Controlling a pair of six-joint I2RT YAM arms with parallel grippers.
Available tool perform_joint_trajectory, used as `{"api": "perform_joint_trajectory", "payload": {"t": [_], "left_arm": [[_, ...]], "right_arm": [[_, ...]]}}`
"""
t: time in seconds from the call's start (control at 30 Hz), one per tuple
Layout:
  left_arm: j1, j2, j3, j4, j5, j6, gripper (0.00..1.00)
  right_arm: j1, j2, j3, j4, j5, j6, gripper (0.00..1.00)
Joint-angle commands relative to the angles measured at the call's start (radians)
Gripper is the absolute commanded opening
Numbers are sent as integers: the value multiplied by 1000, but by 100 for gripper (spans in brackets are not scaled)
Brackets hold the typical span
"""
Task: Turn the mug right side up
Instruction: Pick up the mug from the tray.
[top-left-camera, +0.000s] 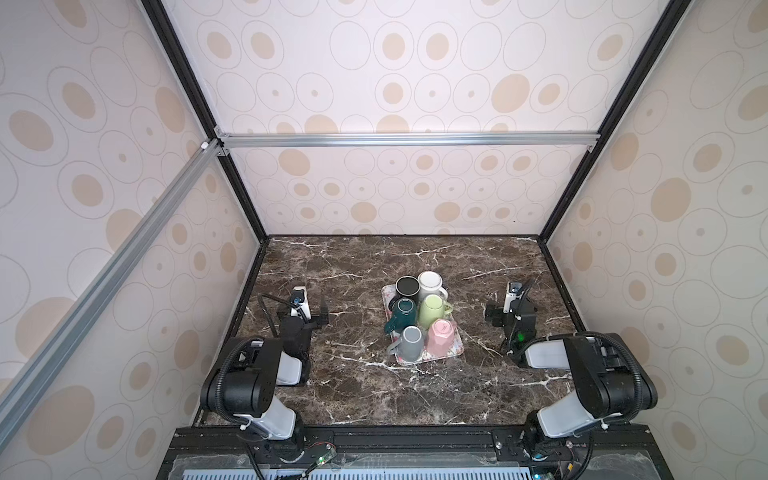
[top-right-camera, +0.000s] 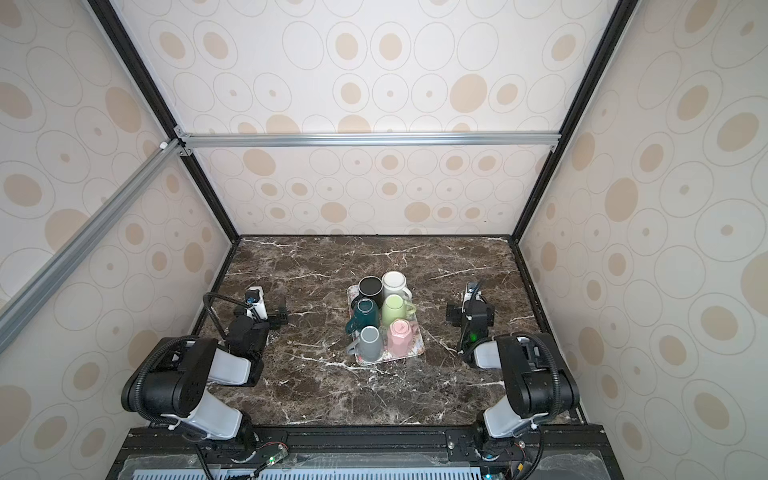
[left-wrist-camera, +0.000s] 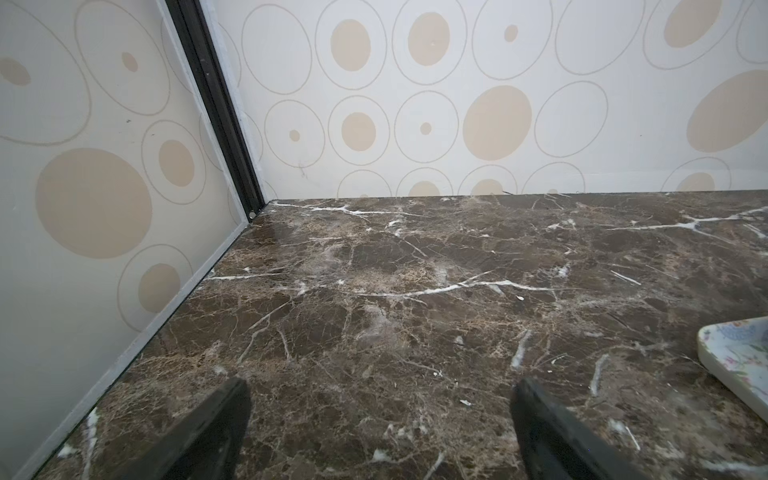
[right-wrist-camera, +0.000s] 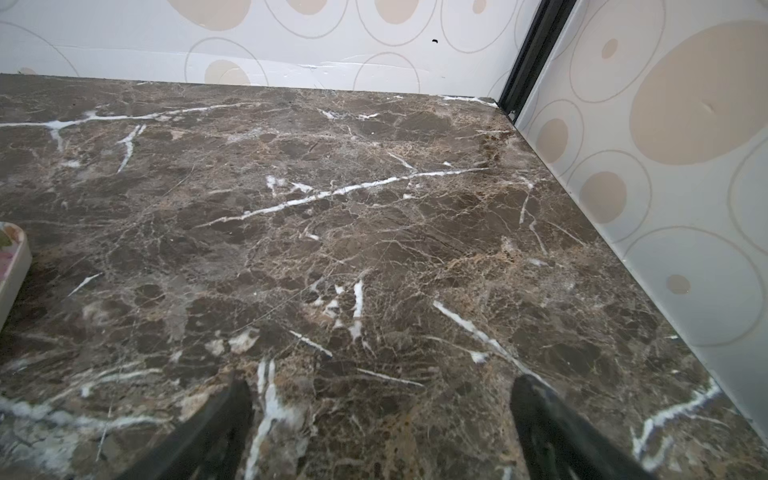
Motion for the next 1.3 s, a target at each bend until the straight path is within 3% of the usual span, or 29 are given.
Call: {"api": "perform_joint_trajectory", "payload": {"t": [0.0, 1.1, 1.27], "left_arm": [[4, 5, 11, 24, -2, 24, 98], [6, 2, 7, 31, -6, 23, 98], [-5, -42, 33, -52, -81, 8, 98]], "right_arm": [[-2, -9, 14, 5, -7, -2, 100], [-18, -15, 16, -8, -43, 1, 100], [-9, -128, 34, -139, 62, 35, 100]]}}
